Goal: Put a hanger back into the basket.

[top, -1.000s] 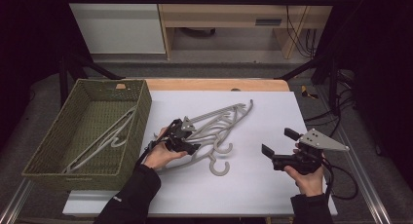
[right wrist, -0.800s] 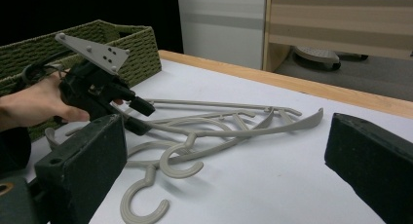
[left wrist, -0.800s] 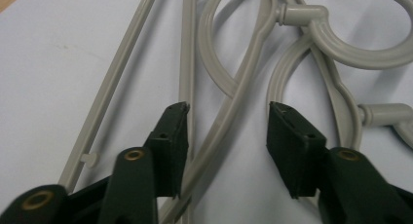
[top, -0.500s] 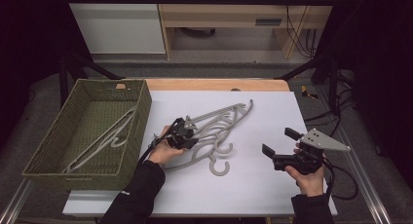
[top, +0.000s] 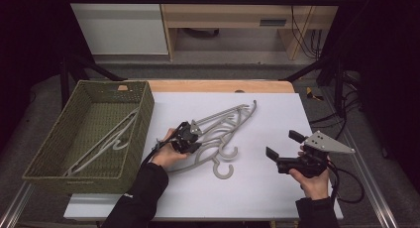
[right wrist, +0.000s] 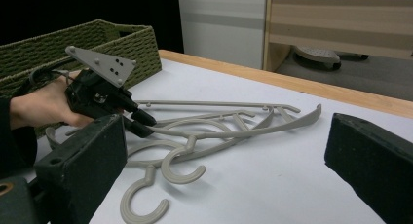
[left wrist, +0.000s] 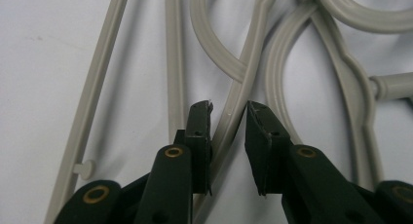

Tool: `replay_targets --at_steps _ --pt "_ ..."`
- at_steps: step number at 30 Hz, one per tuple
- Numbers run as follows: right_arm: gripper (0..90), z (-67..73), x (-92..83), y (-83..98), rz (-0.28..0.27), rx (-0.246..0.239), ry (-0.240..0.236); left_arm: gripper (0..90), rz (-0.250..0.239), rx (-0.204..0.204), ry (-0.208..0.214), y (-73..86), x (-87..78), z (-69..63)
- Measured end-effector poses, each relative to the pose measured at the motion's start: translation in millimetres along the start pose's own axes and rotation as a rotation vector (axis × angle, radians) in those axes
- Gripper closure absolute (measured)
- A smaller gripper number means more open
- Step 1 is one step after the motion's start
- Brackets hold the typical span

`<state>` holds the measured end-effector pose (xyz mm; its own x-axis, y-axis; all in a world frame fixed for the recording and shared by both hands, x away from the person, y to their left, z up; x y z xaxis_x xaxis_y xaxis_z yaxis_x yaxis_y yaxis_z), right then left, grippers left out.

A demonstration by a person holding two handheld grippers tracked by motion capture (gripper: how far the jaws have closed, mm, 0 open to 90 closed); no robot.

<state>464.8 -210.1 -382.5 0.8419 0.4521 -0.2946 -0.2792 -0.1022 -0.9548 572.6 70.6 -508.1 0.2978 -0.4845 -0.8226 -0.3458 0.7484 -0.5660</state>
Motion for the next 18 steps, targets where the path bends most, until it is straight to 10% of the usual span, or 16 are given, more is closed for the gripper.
replay_targets --at_steps 18 --pt "2.0 -0.5 -1.6 -1.0 -0.008 0.002 0.002 81.2 0.043 -0.01 0.083 -7.1 -8.3 -33.7"
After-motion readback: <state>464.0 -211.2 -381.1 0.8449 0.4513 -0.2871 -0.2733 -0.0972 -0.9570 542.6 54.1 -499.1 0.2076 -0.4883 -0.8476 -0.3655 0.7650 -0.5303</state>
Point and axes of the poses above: each handheld gripper's, and its own axes: x roughly forward along the jaws, y roughly out of its underside, z roughly to its left, the point moved 7 cm from there along x, roughly forward along the jaws, and after that the axes turned 8 degrees about y, right-handed, at the moved point
